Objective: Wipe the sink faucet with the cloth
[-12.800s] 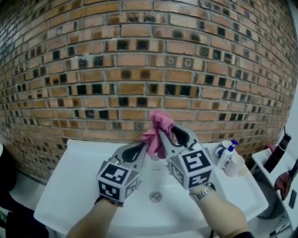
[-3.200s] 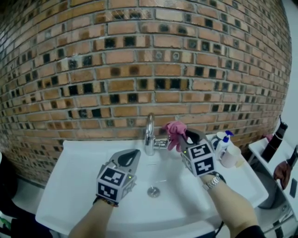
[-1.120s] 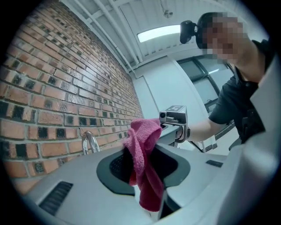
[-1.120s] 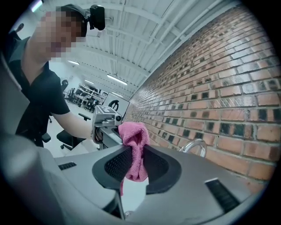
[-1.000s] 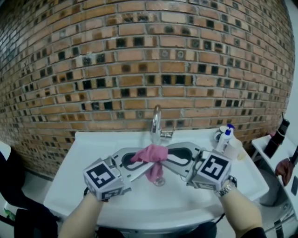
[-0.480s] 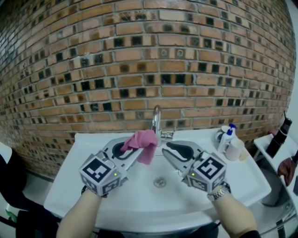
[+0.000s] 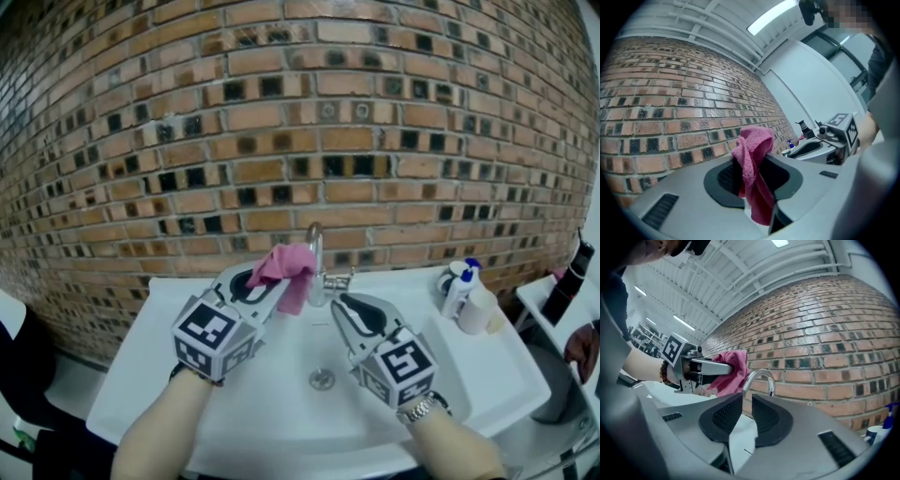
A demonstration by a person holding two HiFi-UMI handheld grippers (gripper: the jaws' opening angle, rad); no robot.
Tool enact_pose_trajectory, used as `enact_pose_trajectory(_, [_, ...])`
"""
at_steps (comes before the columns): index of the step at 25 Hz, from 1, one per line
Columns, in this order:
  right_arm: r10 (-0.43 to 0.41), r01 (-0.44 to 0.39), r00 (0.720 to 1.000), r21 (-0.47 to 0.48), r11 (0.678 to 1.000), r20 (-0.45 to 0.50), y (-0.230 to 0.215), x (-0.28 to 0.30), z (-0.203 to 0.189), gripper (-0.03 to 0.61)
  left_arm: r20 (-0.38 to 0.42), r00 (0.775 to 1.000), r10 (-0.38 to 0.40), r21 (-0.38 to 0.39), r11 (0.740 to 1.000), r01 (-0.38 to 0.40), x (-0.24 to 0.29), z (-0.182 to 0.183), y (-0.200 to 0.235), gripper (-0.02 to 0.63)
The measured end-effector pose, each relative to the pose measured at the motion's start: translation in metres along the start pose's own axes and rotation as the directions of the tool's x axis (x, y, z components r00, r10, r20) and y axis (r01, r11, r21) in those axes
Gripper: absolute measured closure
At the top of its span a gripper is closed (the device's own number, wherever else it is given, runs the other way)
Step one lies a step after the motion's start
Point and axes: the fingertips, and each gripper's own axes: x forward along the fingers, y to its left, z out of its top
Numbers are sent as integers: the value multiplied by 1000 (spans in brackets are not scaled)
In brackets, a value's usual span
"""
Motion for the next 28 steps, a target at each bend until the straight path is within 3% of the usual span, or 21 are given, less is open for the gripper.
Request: enact_pose_trajectory(28, [24, -22, 999, 44, 999, -41, -6, -5, -16, 503, -34, 999, 42, -16, 999, -43, 74, -2, 50, 508])
